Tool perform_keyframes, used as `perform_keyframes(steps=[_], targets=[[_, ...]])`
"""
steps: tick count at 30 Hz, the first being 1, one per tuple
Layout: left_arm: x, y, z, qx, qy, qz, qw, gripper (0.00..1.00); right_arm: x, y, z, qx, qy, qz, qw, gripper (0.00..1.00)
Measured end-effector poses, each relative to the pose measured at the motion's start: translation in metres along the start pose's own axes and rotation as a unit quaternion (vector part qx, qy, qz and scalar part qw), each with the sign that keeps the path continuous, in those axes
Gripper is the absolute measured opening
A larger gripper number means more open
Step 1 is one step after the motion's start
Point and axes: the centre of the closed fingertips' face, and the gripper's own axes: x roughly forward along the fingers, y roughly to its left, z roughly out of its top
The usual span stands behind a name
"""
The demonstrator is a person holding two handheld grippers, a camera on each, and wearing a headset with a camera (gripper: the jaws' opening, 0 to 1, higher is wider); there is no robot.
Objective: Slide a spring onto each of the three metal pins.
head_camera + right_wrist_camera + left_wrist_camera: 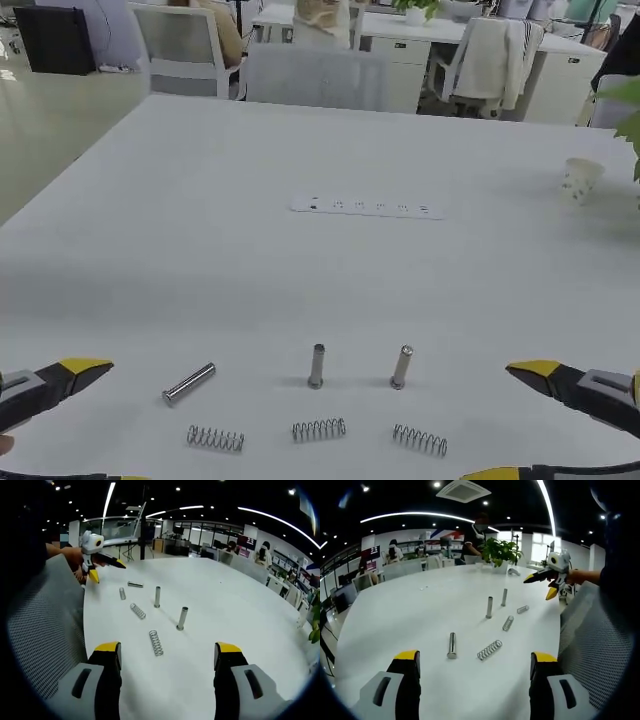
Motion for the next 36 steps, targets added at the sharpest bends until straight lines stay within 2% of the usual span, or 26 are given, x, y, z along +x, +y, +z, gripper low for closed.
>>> perform_keyframes(steps=[9,17,27,36], targets=[[0.0,0.003,0.004,0.004,0.001,-0.002,1.0,0.84,0.0,0.002,-0.001,0.001,0.001,-0.001,1.0,0.76],[0.003,0.014,0.012,0.014,0.009,0.001,0.9999,0.8,0.0,0.003,-0.002,0.001,0.003,0.001,1.0,0.76],[0.017,0.025,0.022,0.031,0.023,-0.006,0.9992,0.72,-0.001,0.002,-0.002,0.001,0.005,0.0,1.0,0.76],[0.032,0.036,0.024,0.036,0.038,-0.007,0.9986,0.64,-0.001,0.003,-0.004,0.005,0.007,-0.001,1.0,0.76]])
